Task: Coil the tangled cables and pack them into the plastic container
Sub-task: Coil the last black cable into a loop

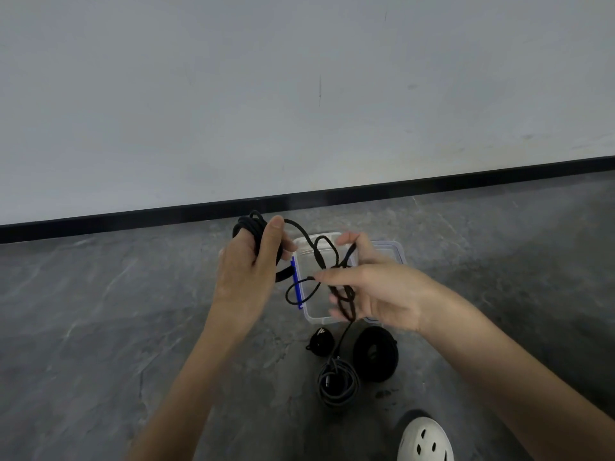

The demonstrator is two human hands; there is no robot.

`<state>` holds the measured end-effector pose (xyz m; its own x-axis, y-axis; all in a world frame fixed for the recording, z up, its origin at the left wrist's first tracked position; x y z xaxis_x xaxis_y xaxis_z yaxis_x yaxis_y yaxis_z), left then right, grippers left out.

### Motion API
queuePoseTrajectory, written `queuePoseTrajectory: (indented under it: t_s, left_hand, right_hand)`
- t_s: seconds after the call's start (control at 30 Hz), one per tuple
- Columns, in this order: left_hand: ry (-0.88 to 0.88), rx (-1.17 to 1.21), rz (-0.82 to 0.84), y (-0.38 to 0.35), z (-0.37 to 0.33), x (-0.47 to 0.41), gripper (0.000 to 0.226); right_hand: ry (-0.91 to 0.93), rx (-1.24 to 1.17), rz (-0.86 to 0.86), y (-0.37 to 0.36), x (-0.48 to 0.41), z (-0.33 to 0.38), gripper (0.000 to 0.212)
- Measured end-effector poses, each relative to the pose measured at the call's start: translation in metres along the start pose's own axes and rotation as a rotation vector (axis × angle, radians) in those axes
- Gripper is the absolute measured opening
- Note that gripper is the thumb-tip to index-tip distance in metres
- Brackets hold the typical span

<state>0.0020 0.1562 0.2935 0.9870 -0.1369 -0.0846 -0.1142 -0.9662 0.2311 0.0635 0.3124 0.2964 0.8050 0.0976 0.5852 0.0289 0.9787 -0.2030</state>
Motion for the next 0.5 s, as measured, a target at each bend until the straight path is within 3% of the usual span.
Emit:
queuePoseTrajectory:
  t_s: [0.13, 0.23, 0.3, 0.4, 0.5]
  left_hand:
    - [0.039, -0.014, -0.084, 0.005, 0.002, -0.002, 0.042]
    - [0.064, -0.029, -0.136, 0.010, 0.003, -0.004, 0.042]
    - [0.077, -0.040, -0.149, 0.011, 0.004, -0.004, 0.042]
    - [0.096, -0.074, -0.144, 0.010, 0.005, -0.004, 0.042]
    - [0.098, -0.071, -0.143, 0.010, 0.005, -0.004, 0.041]
  right_hand:
    - [0.289, 0.440, -0.191, 0.007, 0.002, 0.008, 0.094]
    - [0.366, 0.472, -0.276, 0.014, 0.001, 0.009, 0.110]
    - [0.334, 0.519, -0.350, 0.021, -0.002, 0.008, 0.095]
    - [0.294, 0.593, -0.417, 0.028, -0.006, 0.008, 0.042]
    - [0.252, 0.640, -0.475, 0.034, -0.008, 0.007, 0.035]
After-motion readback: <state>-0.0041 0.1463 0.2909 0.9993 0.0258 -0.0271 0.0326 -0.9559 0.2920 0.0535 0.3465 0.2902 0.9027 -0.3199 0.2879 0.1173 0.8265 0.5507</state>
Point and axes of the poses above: each hand's wrist, its own x-axis away from the middle knuckle, its own y-axis out of the back of the hand, z = x × y, the point moved 3 cm from there along -x, towards the middle knuckle, and after that the axes turned 3 degrees about x, right-handed, at the moved point
